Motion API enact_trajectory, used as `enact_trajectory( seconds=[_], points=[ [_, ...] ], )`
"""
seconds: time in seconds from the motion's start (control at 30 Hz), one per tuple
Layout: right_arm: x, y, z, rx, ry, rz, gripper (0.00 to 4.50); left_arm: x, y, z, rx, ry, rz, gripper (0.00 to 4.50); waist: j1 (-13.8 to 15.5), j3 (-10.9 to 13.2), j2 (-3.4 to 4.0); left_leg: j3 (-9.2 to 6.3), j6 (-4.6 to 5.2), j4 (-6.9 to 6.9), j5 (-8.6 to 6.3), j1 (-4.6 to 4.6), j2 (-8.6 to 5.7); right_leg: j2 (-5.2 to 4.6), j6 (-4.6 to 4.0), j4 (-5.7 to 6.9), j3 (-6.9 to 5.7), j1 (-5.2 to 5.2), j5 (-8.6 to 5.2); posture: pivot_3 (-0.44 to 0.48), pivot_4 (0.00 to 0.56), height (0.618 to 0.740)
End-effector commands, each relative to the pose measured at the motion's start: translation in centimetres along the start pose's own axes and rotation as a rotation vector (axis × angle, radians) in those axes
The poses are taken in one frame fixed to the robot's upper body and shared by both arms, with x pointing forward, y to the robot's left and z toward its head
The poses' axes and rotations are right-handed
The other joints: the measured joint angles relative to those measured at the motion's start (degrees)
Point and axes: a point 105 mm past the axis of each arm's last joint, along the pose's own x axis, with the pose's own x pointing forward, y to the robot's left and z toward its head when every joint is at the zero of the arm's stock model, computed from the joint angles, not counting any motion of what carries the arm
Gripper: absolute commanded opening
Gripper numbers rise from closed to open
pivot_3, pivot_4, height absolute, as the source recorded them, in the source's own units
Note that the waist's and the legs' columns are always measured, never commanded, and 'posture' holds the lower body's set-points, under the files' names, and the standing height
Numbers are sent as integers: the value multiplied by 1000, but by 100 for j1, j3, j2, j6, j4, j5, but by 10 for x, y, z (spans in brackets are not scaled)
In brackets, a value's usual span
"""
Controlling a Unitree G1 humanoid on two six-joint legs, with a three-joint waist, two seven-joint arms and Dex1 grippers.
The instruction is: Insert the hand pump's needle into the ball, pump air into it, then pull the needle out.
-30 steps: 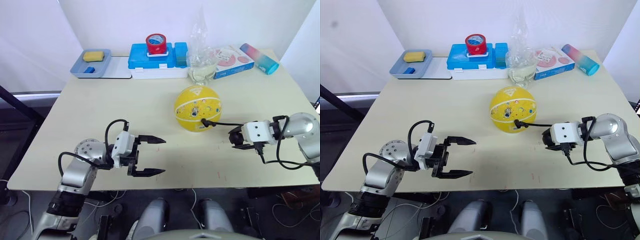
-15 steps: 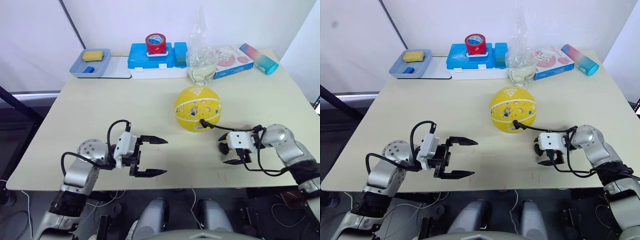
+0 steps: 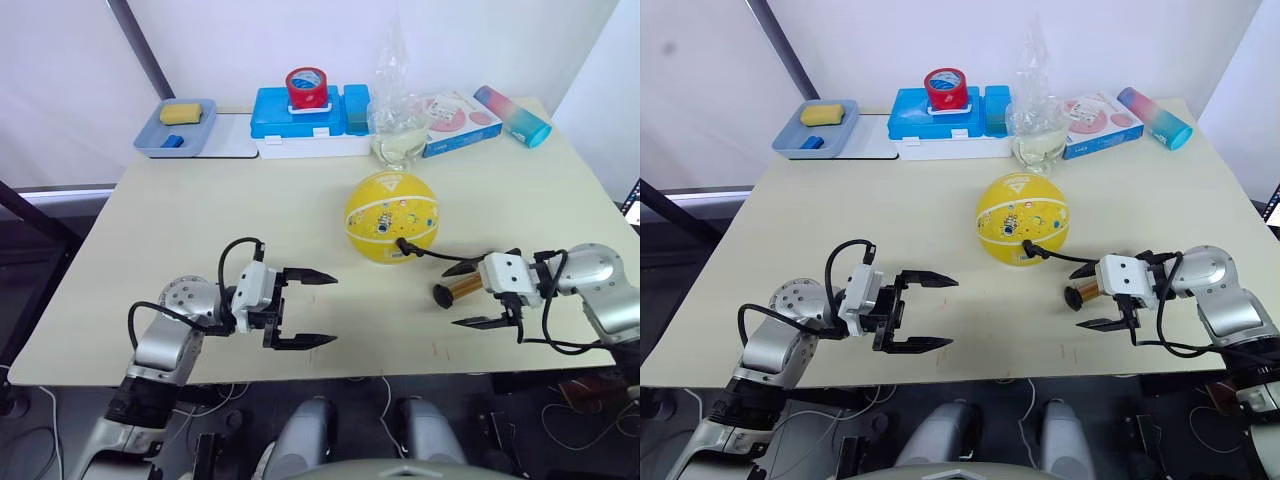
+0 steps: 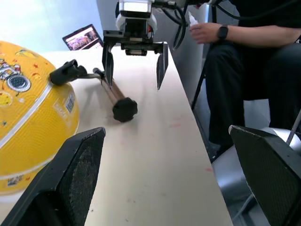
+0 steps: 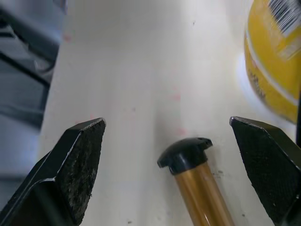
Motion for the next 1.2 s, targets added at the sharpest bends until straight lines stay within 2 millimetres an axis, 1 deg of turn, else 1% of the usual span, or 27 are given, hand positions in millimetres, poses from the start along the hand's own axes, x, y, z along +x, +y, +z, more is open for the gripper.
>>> enact_trajectory(
  seconds=[0.03,0.1,0.17,0.3,0.37,0.47,0.57,0.77,0.87,1.0,1.2],
  points=[
    [-17,-1,14,-6,-62,-109,4451,1,7,7,33,-24,19,4500,12,0,0,-1,0,0,0,0,0,0,0,0,0,0,0,0,150,739],
    [-24,2,21,43,-150,-222,4451,3,19,13,38,-49,61,4500,40,1,-1,-1,0,0,0,-1,0,0,0,0,0,0,0,0,150,739],
    [-31,5,23,64,-191,-312,4451,4,29,19,29,-66,93,4500,90,4,-7,-6,0,0,0,-3,1,2,0,1,-1,0,0,0,150,739],
    [-40,12,31,121,-267,-429,4451,5,40,26,42,-63,94,4500,90,4,-7,0,0,1,0,-1,-1,1,1,2,3,0,0,0,150,739],
    [-45,17,37,145,-318,-494,4451,7,53,34,43,-92,119,4500,102,4,-8,3,0,1,0,0,0,2,2,3,5,0,0,0,150,739],
    [-51,26,42,182,-366,-552,4451,11,68,40,49,-102,140,4500,106,5,-11,-4,0,2,1,-2,1,8,2,4,2,1,0,0,150,739],
    [-54,35,45,205,-403,-580,4451,18,80,45,54,-115,160,4500,96,6,-13,0,0,3,0,-2,-1,7,2,4,7,2,0,0,150,739],
    [-57,51,51,242,-474,-620,4451,35,114,57,62,-131,233,4500,106,9,-17,-3,1,7,1,-2,0,11,4,6,4,4,-1,0,150,739],
    [-56,54,54,246,-492,-626,4451,42,127,59,59,-118,262,4500,89,14,-25,1,1,15,1,-2,-1,11,5,6,7,6,0,0,150,739],
    [-50,56,56,255,-504,-628,4451,55,143,69,50,-120,287,4500,98,16,-30,-1,1,19,0,-2,0,13,13,6,5,6,-4,0,150,739],
    [-44,53,55,261,-512,-642,4451,75,165,74,38,-87,354,4500,101,18,-33,-2,1,25,0,-6,-2,15,15,7,4,6,-5,0,150,739]
  ],
)
